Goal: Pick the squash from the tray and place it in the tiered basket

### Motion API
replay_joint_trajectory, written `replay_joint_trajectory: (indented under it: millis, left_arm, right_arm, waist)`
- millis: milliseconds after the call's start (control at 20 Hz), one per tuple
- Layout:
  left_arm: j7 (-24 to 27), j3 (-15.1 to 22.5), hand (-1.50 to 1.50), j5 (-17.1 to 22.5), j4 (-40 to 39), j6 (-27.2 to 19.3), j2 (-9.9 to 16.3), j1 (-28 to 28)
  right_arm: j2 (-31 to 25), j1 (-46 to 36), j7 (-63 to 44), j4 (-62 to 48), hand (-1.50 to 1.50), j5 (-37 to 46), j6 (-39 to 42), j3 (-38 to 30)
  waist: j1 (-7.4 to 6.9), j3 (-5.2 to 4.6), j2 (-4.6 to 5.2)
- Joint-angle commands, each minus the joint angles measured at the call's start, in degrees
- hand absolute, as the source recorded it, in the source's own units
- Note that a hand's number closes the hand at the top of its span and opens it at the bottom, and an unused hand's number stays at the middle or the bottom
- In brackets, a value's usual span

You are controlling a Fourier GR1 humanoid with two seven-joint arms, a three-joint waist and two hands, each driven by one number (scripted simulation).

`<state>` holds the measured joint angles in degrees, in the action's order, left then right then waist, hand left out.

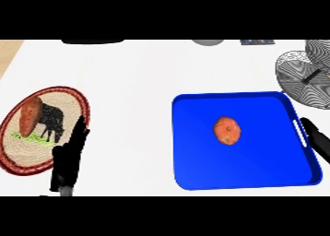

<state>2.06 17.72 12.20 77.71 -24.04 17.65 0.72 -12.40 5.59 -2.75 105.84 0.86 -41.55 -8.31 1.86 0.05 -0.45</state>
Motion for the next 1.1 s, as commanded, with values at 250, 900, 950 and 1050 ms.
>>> replay_joint_trajectory:
  millis: [250,900,950,1050]
  left_arm:
    - [-1.0,1.3,0.0,-1.1,1.5,0.2,0.2,2.3]
    - [0.1,3.2,0.0,-2.7,1.6,0.3,-1.9,4.0]
    - [-1.2,2.0,0.0,-2.3,0.6,0.4,-2.0,0.6]
    - [-2.8,1.7,0.0,-3.0,1.1,-0.9,-2.3,0.4]
  right_arm:
    - [-10.7,12.4,-25.7,8.9,-1.5,13.4,9.4,13.7]
    - [-18.0,-2.9,-72.2,16.6,-1.5,42.1,28.2,24.2]
    - [-16.4,-5.8,-75.2,16.6,-1.5,43.0,30.9,25.9]
    - [-12.1,-6.2,-73.6,11.3,-1.5,48.0,30.6,29.7]
  waist:
    - [-2.12,-0.51,0.57]
    - [-3.6,-0.3,0.6]
    - [-3.38,-0.3,0.68]
    - [-2.91,-0.18,0.6]
